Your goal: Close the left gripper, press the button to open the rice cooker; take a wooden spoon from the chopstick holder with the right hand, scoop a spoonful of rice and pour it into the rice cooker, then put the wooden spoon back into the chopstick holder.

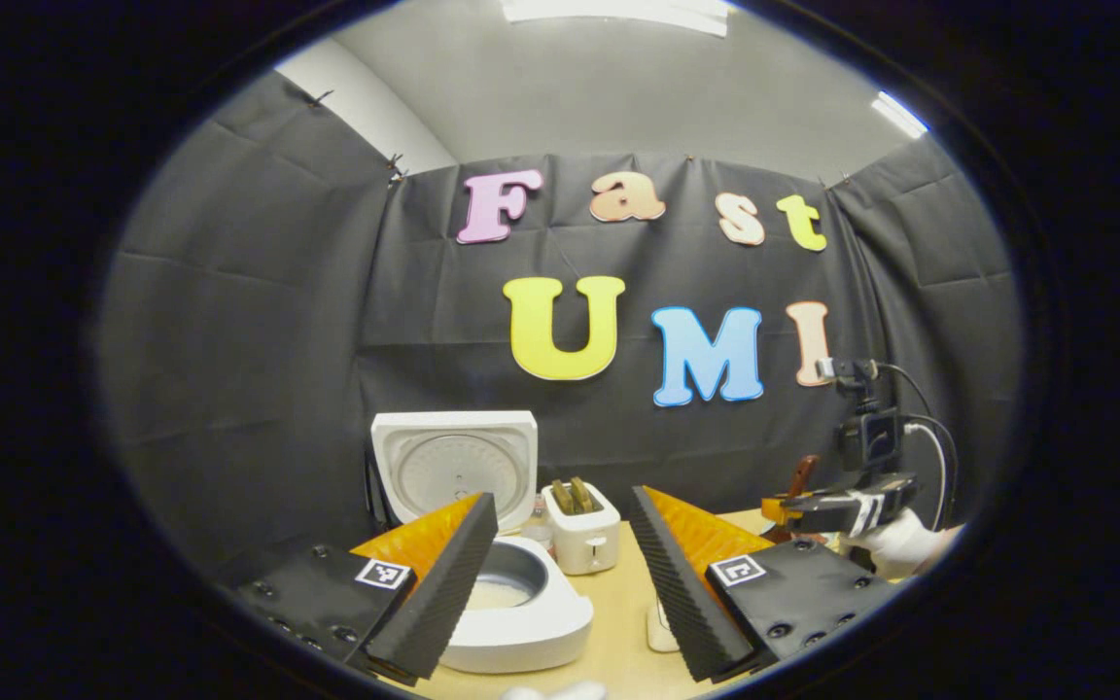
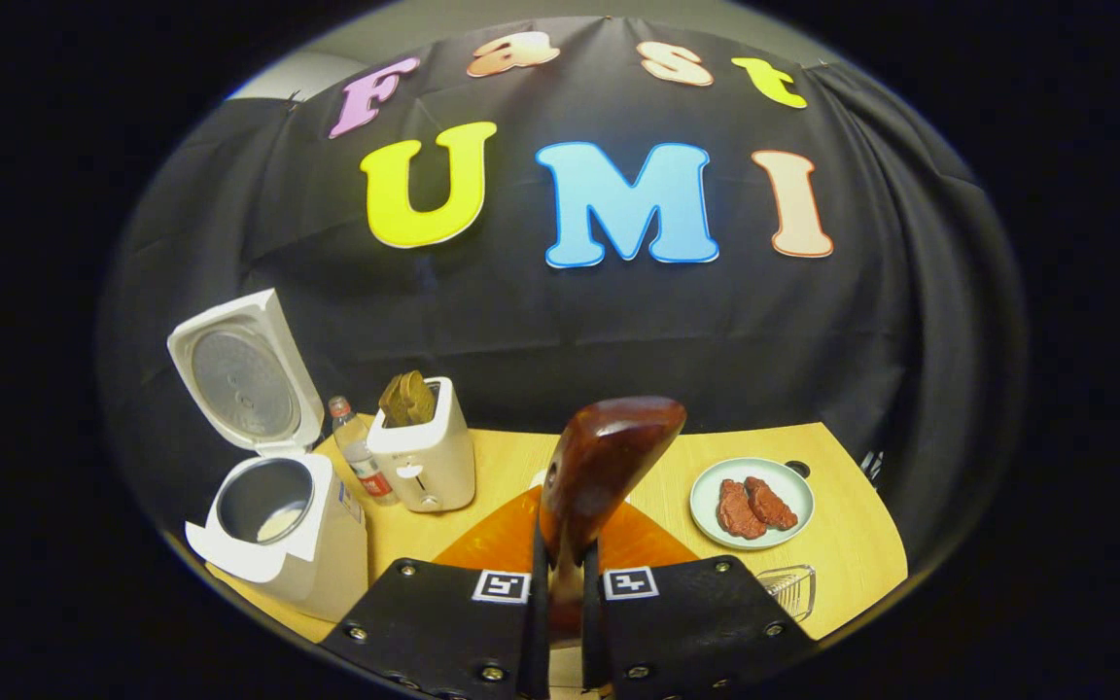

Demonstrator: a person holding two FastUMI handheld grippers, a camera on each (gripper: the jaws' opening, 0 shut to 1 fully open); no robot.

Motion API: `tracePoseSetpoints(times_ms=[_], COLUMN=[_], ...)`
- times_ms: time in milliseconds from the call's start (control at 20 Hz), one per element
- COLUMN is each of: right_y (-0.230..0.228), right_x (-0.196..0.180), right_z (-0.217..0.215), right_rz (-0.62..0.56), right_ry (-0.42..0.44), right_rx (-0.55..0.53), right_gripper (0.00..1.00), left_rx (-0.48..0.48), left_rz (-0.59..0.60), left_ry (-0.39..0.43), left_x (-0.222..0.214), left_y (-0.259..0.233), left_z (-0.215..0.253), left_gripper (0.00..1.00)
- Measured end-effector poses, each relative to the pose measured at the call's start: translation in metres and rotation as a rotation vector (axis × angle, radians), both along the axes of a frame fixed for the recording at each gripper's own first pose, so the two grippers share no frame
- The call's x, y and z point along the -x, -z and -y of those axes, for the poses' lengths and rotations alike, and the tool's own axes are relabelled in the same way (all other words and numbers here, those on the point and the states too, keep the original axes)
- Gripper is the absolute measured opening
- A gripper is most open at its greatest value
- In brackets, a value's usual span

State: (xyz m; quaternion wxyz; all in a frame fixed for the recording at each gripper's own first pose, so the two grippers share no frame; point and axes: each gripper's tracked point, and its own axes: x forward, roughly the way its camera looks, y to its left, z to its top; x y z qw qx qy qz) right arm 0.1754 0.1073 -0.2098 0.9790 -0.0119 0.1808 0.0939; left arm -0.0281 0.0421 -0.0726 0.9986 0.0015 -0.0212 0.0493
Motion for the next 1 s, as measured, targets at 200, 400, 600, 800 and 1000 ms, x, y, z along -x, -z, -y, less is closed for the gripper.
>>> tracePoseSetpoints(times_ms=[200,400,600,800,1000], right_y=[0.037,0.069,0.094,0.124,0.134], right_x=[0.002,0.000,0.001,0.004,0.007], right_z=[-0.007,-0.010,-0.016,-0.018,-0.024], right_rz=[-0.004,0.007,-0.012,-0.075,-0.131], right_ry=[-0.024,-0.055,-0.076,-0.080,-0.056], right_rx=[0.181,0.350,0.411,0.412,0.302], right_gripper=[0.13,0.13,0.13,0.13,0.13], left_rx=[0.000,-0.017,-0.007,-0.016,-0.003], left_rz=[-0.008,-0.013,-0.034,-0.037,-0.051], left_ry=[0.000,-0.009,-0.002,-0.010,0.000], left_x=[0.007,0.012,0.015,0.016,0.016], left_y=[0.007,0.011,0.020,0.022,0.027], left_z=[-0.002,-0.007,-0.008,-0.012,-0.013], left_gripper=[0.96,0.96,0.96,0.96,0.96])
